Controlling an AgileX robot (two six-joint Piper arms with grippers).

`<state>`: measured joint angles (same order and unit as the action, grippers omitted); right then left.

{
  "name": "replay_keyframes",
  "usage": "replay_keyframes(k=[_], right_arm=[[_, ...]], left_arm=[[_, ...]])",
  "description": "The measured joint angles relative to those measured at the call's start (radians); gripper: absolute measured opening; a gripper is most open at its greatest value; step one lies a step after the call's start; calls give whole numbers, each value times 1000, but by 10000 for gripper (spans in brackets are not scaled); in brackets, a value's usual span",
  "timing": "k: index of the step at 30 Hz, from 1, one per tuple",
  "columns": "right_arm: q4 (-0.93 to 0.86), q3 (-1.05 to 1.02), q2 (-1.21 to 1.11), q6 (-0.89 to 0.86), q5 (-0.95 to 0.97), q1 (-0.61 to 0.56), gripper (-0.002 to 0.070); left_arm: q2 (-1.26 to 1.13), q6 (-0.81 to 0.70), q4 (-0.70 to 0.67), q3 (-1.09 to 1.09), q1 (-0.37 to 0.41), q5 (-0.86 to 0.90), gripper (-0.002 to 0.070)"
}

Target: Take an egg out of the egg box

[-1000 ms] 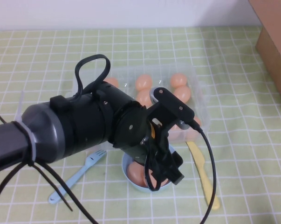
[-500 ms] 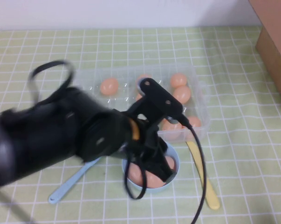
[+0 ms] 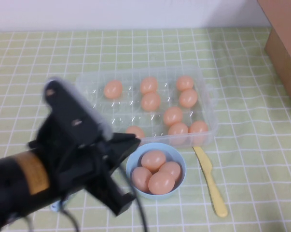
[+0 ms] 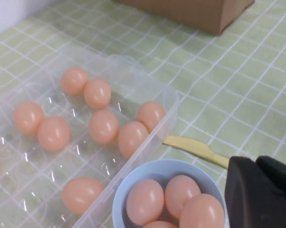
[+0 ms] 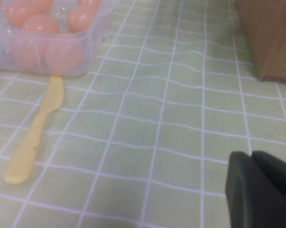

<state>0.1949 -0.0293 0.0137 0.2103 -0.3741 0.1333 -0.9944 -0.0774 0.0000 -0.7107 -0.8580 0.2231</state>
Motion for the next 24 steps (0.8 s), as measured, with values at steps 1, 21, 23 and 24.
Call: replay_keyframes(k=[1, 21, 23, 24], right_arm=[[-6, 0, 0, 6, 0, 0, -20], [-28, 0, 0, 24, 0, 0, -20], [-28, 0, 0, 24, 0, 0, -20], [-28, 0, 0, 24, 0, 0, -20]], left_arm=[[25, 0, 0, 9, 0, 7, 0], [69, 77, 224, 21, 9, 53, 0], [91, 150, 228, 24, 31, 92, 0], [102, 169, 231, 24, 41, 109, 0]])
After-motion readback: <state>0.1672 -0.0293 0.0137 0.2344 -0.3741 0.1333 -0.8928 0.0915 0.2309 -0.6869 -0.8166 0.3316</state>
